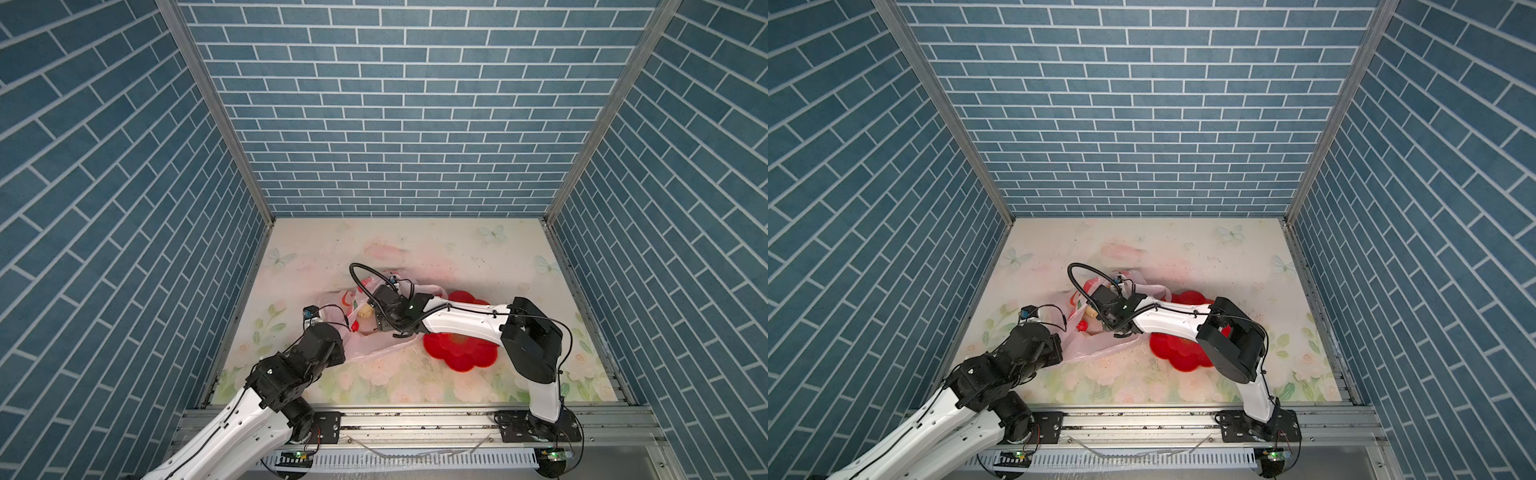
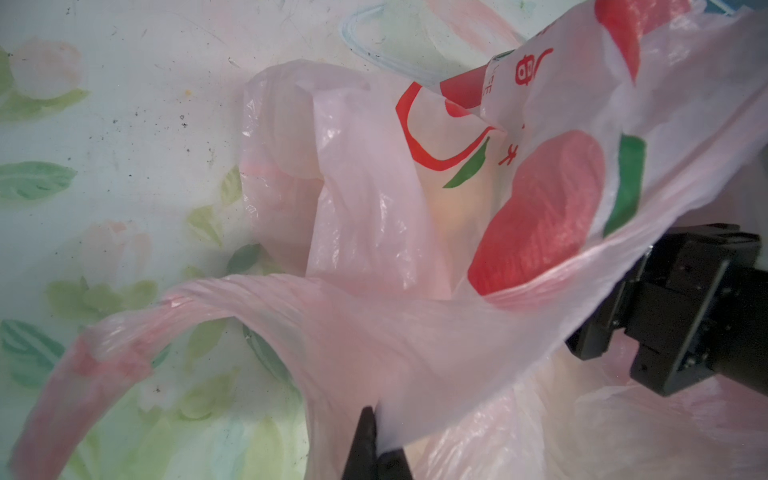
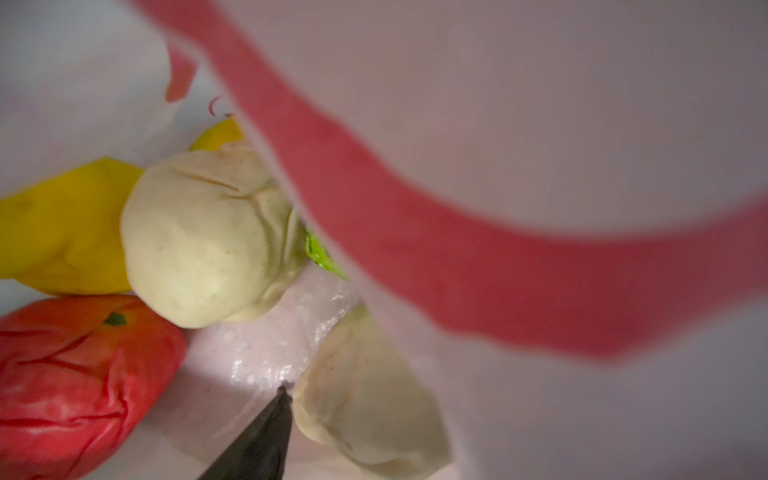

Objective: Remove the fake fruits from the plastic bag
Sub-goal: 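Lower the right gripper onto the cream fruit and close on it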

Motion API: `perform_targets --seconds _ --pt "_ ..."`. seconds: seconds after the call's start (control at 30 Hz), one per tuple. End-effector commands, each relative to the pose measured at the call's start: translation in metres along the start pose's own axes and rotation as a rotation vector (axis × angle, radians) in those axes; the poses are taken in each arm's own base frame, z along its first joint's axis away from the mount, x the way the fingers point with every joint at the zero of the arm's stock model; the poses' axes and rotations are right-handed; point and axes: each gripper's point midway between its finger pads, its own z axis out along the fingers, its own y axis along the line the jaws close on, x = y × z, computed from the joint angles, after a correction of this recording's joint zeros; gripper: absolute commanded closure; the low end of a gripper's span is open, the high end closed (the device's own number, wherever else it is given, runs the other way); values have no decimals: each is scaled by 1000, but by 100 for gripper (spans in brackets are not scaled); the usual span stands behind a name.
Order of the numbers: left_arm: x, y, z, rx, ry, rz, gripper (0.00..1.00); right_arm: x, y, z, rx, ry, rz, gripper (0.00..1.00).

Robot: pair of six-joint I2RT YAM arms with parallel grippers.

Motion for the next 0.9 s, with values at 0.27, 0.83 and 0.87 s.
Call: perform_targets --seconds 0.27,0.83,0.87 --pt "16 8 11 -26 48 35 100 -4 0 17 -33 -18 79 22" --pt "17 8 12 -32 51 35 100 4 -10 36 -4 28 109 25" --pt "17 8 12 -32 53 35 100 5 -11 37 -4 31 110 26"
